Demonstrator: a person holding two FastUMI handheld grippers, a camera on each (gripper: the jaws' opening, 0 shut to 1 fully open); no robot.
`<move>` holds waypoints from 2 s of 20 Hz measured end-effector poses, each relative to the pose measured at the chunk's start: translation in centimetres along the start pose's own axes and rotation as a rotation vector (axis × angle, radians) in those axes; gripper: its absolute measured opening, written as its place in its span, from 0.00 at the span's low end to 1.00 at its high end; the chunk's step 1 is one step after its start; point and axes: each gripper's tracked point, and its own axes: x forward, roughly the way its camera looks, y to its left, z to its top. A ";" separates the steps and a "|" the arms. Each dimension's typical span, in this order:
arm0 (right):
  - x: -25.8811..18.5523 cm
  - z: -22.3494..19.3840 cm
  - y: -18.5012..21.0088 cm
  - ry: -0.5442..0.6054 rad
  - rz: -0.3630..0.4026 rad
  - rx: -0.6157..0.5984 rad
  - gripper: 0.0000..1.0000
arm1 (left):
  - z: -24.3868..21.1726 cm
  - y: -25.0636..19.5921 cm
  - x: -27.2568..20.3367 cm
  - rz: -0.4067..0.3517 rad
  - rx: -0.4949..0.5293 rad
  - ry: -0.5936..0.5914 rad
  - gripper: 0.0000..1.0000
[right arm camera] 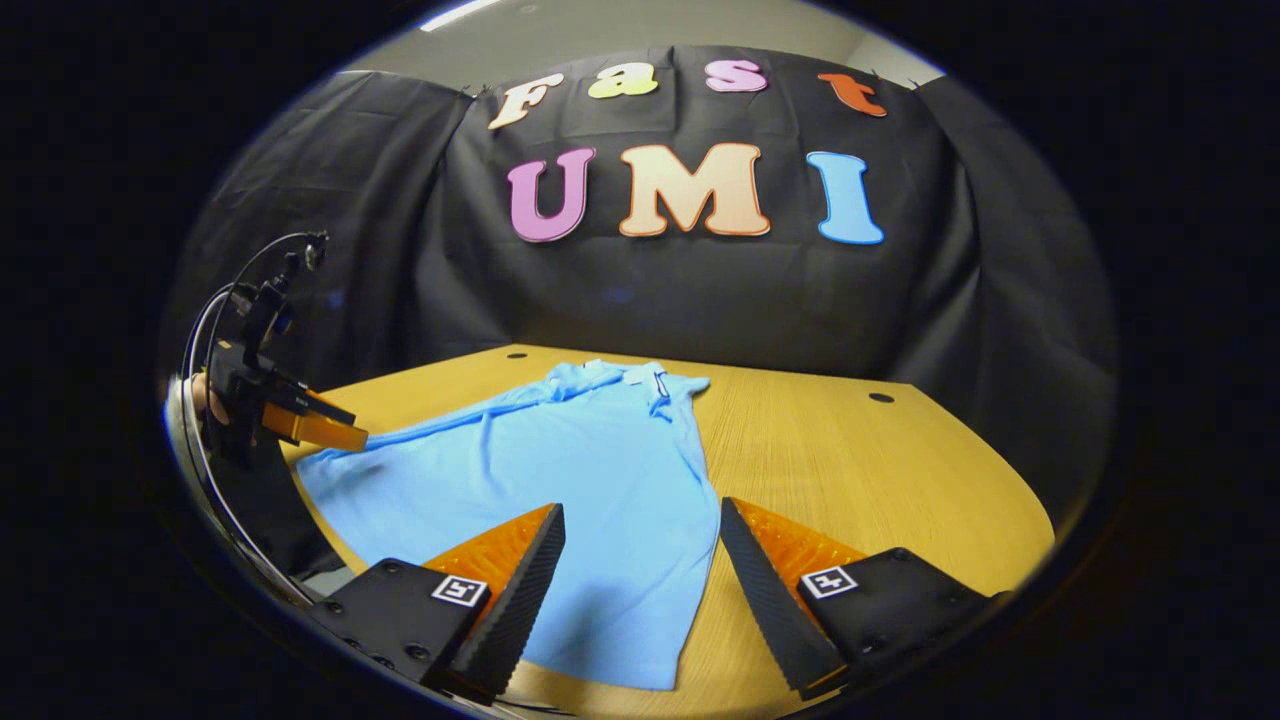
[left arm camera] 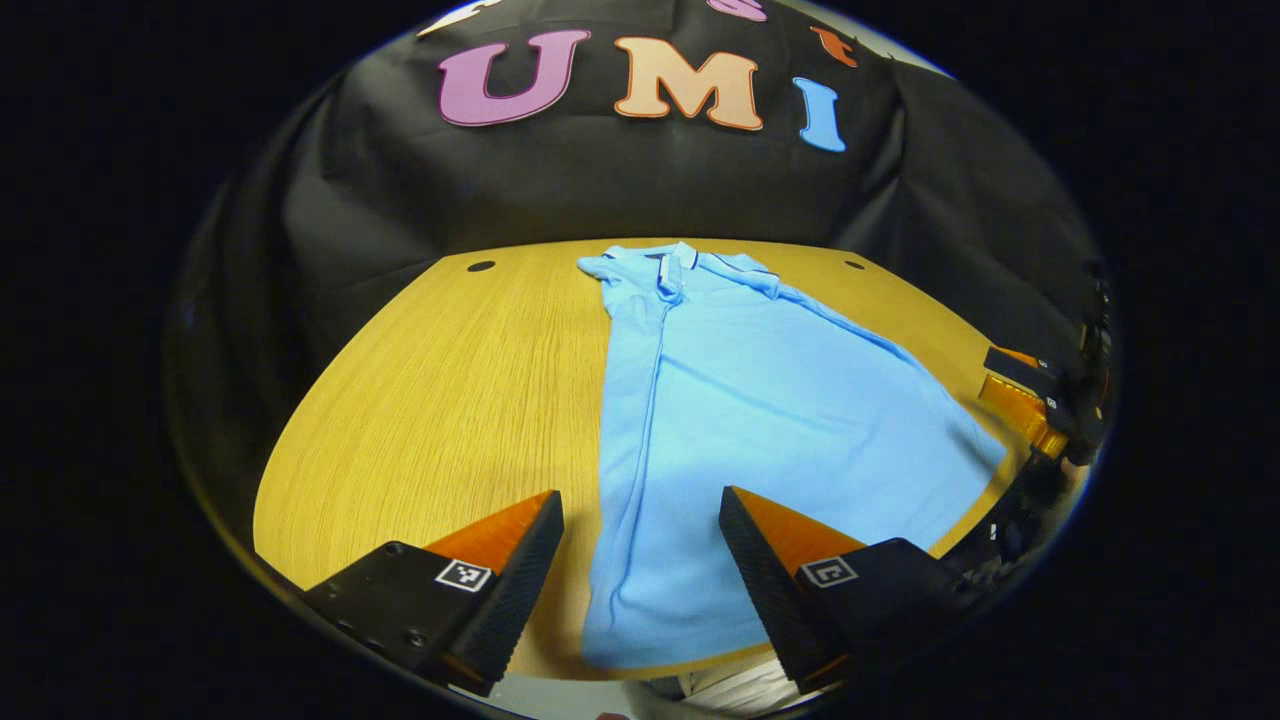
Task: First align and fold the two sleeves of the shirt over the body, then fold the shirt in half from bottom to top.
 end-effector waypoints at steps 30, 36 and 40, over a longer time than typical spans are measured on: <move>-1.9 -6.7 4.7 0.123 0.090 0.048 0.14 | -4.2 -5.2 -2.1 -0.047 -0.038 -0.105 0.15; -1.8 -6.5 5.0 0.119 0.069 -0.004 0.03 | -4.0 -5.2 -2.2 -0.053 -0.014 -0.125 0.01; -1.3 -5.5 4.6 0.119 0.060 0.006 0.02 | -3.1 -4.7 -1.8 -0.041 -0.010 -0.110 0.00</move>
